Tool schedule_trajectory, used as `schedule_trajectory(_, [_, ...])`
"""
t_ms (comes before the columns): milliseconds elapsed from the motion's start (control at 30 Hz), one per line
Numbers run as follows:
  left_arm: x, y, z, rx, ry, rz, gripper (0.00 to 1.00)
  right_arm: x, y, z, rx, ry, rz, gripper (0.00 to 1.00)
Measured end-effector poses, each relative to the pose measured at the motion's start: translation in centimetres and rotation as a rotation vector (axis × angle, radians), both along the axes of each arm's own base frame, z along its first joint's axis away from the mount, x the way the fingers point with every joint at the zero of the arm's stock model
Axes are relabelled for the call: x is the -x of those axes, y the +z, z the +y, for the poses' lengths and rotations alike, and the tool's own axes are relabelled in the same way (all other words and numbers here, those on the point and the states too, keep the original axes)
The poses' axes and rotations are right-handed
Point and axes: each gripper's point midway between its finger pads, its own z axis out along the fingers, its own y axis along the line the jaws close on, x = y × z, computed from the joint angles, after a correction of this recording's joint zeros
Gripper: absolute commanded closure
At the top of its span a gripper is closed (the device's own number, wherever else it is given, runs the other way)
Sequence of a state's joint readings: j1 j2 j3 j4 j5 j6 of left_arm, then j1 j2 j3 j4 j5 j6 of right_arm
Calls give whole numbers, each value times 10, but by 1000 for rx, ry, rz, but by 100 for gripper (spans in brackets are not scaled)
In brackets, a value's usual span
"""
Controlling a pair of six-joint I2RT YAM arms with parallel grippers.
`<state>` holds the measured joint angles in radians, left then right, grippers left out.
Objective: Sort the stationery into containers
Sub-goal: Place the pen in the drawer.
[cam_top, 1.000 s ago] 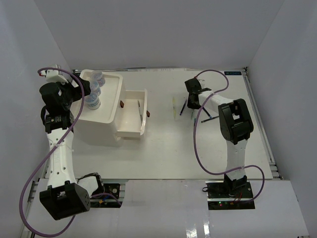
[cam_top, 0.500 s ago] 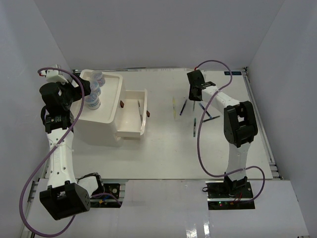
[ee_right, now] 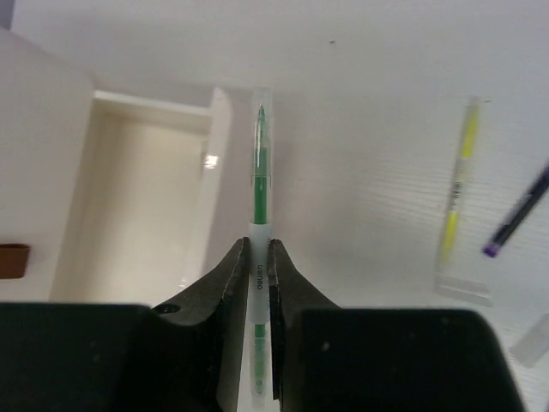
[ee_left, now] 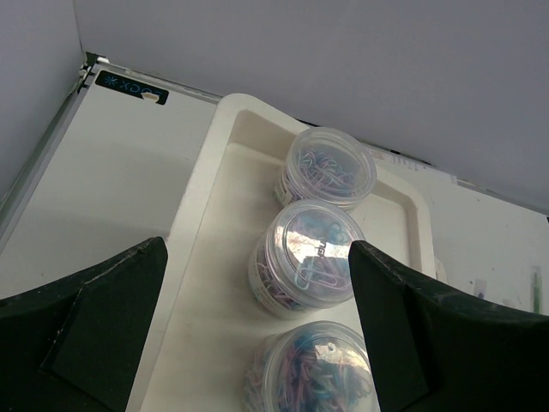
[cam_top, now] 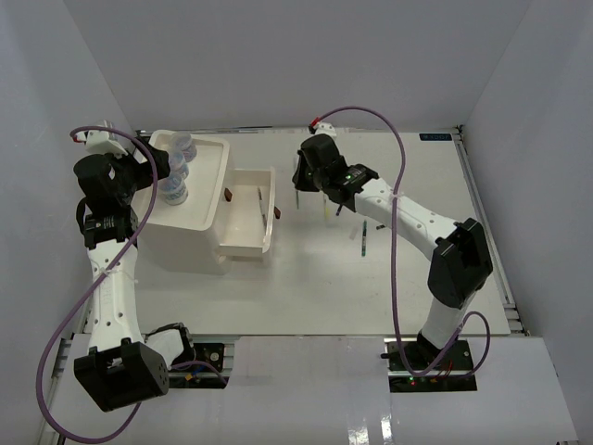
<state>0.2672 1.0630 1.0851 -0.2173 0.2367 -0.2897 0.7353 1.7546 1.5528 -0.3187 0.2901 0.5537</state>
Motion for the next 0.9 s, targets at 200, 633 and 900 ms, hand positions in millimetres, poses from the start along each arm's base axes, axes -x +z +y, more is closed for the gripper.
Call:
schedule_trajectory(200, [0,0,0,0,0,0,2,20,3,73,-97,99,33,79])
schedule_trajectory(633, [0,0,0,0,0,0,2,21,-3,101,-58,122,-8,56])
schedule_trajectory(900, [0,0,0,0,0,0,2,-23,-12,21,158,-28,-84,57])
